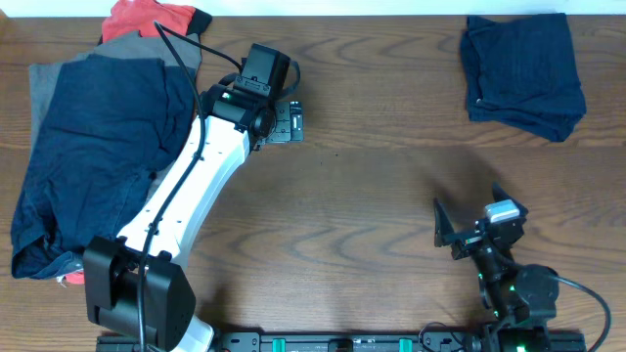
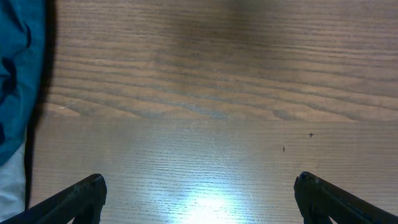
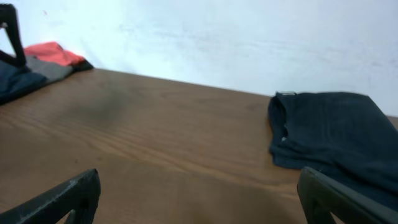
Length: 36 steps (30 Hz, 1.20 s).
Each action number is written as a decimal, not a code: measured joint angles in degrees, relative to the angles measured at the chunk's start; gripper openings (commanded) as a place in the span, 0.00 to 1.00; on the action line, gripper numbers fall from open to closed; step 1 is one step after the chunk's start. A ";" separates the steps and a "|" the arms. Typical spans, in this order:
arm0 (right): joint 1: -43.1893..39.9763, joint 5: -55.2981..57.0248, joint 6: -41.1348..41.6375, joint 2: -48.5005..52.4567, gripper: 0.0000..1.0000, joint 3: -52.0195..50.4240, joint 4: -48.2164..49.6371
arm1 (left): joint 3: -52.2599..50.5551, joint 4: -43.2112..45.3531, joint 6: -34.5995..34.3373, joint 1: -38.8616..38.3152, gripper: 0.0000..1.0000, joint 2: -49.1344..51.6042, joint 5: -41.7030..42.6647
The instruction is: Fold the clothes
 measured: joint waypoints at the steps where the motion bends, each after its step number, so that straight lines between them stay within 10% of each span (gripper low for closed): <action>1: 0.13 0.00 0.00 -0.94 0.99 -1.38 1.20 | 0.00 -0.02 0.00 0.00 0.98 0.00 0.00; 36: 1.16 1.73 0.02 -7.80 0.99 -3.65 -3.23 | 0.00 0.00 0.00 0.00 0.98 0.00 0.00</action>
